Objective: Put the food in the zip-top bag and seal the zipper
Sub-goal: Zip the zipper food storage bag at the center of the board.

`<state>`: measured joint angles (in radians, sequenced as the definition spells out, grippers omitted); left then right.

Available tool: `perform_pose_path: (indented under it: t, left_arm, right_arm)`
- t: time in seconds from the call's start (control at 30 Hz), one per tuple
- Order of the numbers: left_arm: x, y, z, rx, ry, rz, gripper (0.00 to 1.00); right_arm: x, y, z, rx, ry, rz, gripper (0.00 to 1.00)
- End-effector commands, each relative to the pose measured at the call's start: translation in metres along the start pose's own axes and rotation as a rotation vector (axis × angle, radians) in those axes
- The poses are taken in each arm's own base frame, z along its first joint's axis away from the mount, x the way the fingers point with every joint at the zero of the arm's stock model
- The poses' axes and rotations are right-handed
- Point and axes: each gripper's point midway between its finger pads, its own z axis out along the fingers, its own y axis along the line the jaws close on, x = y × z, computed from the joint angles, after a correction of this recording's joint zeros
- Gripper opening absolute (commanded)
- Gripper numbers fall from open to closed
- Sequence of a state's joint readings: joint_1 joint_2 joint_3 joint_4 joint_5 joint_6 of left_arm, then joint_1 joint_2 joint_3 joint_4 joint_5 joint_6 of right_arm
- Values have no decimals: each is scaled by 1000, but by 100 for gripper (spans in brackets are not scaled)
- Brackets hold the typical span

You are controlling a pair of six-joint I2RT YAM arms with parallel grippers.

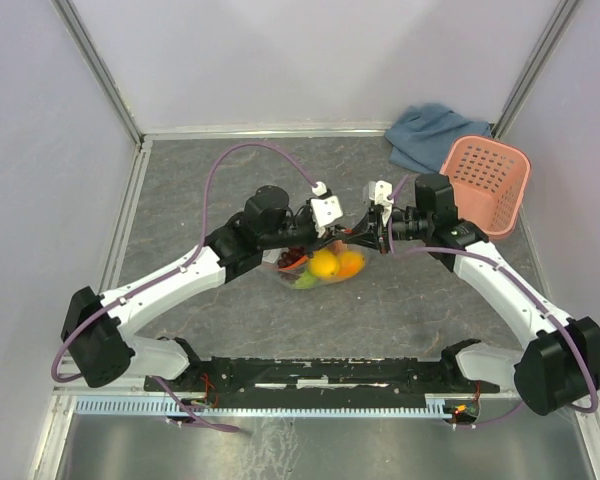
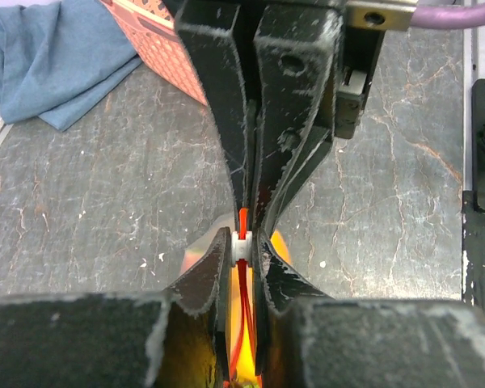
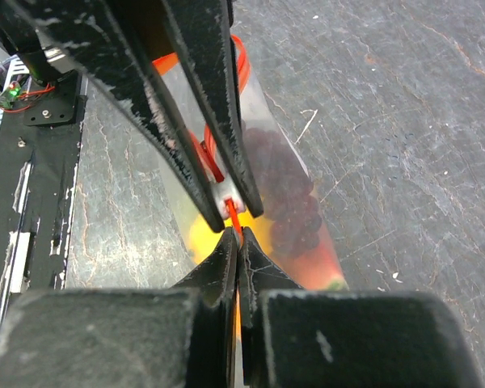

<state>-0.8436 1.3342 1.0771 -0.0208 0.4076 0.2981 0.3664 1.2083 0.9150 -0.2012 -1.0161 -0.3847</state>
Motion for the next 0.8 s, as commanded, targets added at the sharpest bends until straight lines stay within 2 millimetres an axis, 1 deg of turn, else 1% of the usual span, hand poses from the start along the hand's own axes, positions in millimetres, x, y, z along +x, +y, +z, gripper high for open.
perform_pose_path:
  t: [0.0, 0.13, 0.27, 0.33, 0.53, 0.63, 0.7, 0.77]
  left_arm:
    - [-1, 10, -21, -43, -4, 30, 3]
    - [6, 11, -28, -64, 14, 25, 3]
    - [7, 9, -29, -59, 10, 12, 3]
    - [8, 9, -30, -60, 12, 10, 3]
    - [16, 18, -42, -139, 42, 17, 3]
    - [12, 15, -44, -129, 29, 12, 3]
    - [5, 10, -41, -91, 10, 7, 3]
    - [-1, 8, -36, -65, 1, 5, 3]
  right_arm:
    - [-20, -2, -7, 32, -30, -70, 2]
    - [-19, -3, -10, 52, -25, -65, 2]
    - [-20, -4, -11, 62, -25, -62, 2]
    - [-18, -7, -13, 85, -15, -54, 2]
    - [-18, -10, -18, 117, -14, -50, 2]
    - [-17, -8, -16, 100, -21, -37, 2]
    - [-20, -6, -14, 79, -35, -21, 7]
    - [-22, -2, -12, 55, -50, -28, 17]
